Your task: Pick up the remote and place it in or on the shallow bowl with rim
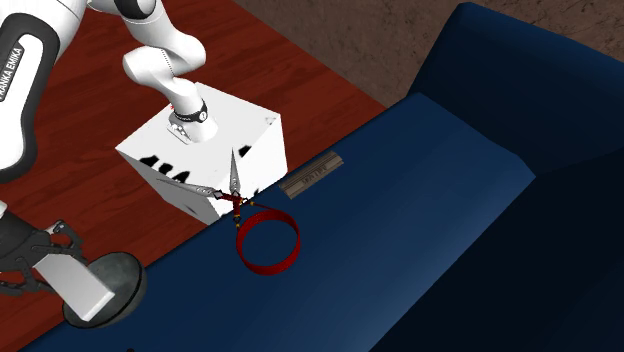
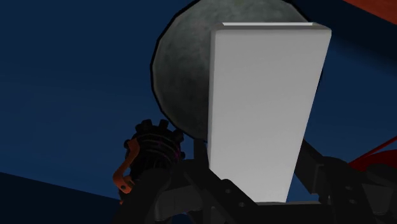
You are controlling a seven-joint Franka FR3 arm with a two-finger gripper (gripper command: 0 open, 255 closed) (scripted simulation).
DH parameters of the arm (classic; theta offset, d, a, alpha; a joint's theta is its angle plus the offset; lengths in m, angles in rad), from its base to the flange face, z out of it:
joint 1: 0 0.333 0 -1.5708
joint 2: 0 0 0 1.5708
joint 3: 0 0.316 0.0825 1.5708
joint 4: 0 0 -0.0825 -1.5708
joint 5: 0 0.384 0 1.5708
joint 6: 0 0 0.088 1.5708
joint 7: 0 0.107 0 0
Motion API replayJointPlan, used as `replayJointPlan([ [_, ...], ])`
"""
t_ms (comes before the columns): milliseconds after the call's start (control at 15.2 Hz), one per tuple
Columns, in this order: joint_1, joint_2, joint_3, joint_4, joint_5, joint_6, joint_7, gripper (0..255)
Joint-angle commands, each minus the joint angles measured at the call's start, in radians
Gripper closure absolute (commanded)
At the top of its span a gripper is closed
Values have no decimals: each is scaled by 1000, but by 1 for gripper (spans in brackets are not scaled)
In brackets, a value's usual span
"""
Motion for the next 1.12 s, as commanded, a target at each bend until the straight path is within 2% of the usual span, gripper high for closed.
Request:
replayJointPlan([
  [0,0,0,0,-1,0,1,-1,255],
  [132,0,0,0,-1,0,1,-1,255],
  [198,0,-1,0,-1,0,1,-1,0],
  [528,0,0,0,-1,0,1,-1,0],
  [792,8,-73,-34,28,-72,-77,39,0],
  [1056,8,-73,-34,28,-72,-77,39,0],
])
